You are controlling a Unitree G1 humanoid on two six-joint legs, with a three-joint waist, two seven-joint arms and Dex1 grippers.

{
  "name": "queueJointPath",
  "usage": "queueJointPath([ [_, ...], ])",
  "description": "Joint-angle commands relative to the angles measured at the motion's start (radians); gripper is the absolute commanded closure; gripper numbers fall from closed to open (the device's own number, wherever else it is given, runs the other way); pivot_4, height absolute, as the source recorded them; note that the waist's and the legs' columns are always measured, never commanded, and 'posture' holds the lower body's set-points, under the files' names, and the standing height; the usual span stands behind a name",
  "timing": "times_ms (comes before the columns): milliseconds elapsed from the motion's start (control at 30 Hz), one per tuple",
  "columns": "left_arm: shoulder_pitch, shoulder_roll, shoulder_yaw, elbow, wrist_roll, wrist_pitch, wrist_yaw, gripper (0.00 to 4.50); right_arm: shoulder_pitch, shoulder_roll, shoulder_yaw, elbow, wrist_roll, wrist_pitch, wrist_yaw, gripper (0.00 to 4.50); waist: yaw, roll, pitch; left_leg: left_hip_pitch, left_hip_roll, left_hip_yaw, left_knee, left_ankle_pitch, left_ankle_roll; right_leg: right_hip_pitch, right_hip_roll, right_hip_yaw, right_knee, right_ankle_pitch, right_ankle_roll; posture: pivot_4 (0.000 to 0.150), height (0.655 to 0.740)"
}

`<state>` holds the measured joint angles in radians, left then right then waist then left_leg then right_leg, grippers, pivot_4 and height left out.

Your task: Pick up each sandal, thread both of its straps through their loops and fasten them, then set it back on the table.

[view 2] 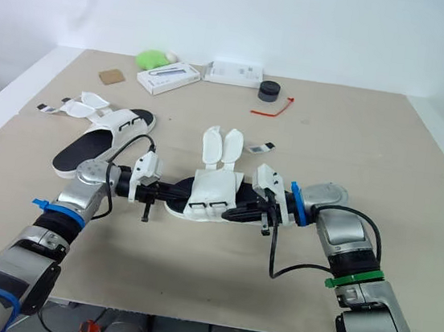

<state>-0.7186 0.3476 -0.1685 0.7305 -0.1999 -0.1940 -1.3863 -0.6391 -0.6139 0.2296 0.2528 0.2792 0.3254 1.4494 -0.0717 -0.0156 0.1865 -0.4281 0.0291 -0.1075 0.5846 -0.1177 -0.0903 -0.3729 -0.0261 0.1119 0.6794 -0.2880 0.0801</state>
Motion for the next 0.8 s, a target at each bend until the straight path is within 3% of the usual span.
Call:
queueJointPath([
  [33, 0.056, 0.000, -0.081, 0.088, 0.091, -0.023, -0.045, 4.42, 0.000, 0.013, -0.025, -0.049, 0.027, 0.006, -0.013, 4.50, 0.000, 0.000, 0.000, 0.000, 0.000, 0.000, 0.000, 0.000, 0.000, 0.000, 0.000, 0.000, 0.000, 0.000, 0.000, 0.150, 0.7400],
  [300, 0.070, 0.017, -0.102, 0.165, 0.148, -0.124, -0.034, 4.42, -0.002, 0.010, -0.024, -0.059, 0.028, 0.015, -0.011, 4.50, -0.002, -0.001, -0.006, 0.001, 0.001, 0.000, -0.002, 0.000, 0.000, 0.000, 0.000, 0.000, 0.000, -0.001, -0.002, 0.150, 0.7400],
  [800, 0.067, 0.005, -0.090, 0.160, 0.131, -0.121, -0.024, 4.42, 0.000, 0.011, -0.024, -0.061, 0.026, 0.015, -0.016, 4.50, -0.002, -0.001, -0.010, 0.001, 0.001, 0.000, -0.002, 0.000, 0.000, 0.000, 0.000, 0.000, 0.000, -0.001, -0.002, 0.150, 0.7400],
])
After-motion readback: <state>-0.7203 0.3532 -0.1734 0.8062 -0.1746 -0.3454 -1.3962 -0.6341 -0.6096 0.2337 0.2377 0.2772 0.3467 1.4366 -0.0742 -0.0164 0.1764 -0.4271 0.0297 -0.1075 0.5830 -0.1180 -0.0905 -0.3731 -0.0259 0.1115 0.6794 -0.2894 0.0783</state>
